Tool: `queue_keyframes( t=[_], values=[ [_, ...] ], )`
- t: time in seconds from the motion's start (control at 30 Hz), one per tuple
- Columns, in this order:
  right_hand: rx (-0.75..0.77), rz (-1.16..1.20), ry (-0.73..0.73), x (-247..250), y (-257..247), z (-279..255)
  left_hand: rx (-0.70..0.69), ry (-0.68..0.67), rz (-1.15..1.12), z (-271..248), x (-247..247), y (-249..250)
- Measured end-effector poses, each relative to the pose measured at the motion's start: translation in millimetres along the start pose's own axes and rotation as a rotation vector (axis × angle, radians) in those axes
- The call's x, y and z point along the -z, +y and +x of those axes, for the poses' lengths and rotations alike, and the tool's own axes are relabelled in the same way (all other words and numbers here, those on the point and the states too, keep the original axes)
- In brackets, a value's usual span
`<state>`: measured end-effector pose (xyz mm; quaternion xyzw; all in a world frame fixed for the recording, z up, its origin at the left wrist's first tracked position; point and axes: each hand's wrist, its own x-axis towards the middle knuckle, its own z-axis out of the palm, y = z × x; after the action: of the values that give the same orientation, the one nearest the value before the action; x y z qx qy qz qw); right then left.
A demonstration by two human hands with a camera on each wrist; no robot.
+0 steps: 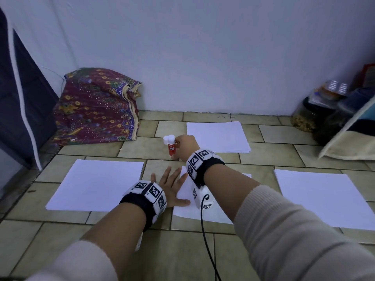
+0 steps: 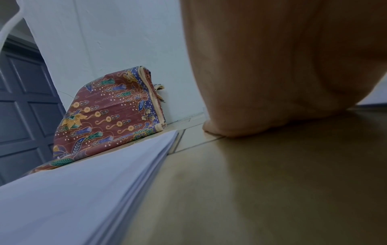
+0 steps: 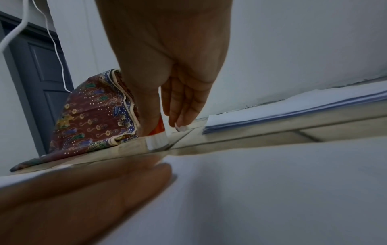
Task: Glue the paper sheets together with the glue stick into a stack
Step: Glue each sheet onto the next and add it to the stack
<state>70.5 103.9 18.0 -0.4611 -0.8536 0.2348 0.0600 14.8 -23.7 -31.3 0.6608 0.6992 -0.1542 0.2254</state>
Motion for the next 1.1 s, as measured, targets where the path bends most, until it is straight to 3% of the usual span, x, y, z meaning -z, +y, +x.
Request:
queue_keyframes(
  t=[0.27,0.4,0.53,0.63,0.73,0.83,0.97,1.1],
  values=[
    [-0.034,0.230,0.103,37.0,49.9,-32.2,0.002,0.028,0.020,0.0,-4.6,-4.4],
    [-0.143,0.050,-0.008,68.0,103.6,-72.8,0.029,0.072,-0.029,-4.9,-2.4,2.3],
    [-0.411,-0.206,-0.208,96.6,163.6,-123.6,0.028,0.073,-0.045,-6.7,0.7,3.7],
    [-0.547,-0.266,-0.243,104.7,203.2,-159.1,0.039,0.119,0.048,-2.3,-6.0,1.9],
    [-0.631,-0.330,-0.284,101.3,223.3,-185.0,0.027,0.085,-0.037,-7.4,-0.8,3.7],
    [-0.623,-0.280,-0.318,100.1,230.2,-195.8,0.009,0.075,-0.051,-10.6,1.2,2.5],
    [-0.575,-0.214,-0.290,101.4,231.6,-203.2,-0.003,0.242,0.034,-3.1,-7.6,3.3],
    [-0.570,-0.177,-0.277,103.9,228.7,-208.3,0.051,0.115,0.017,-6.7,-4.6,4.1]
  ],
)
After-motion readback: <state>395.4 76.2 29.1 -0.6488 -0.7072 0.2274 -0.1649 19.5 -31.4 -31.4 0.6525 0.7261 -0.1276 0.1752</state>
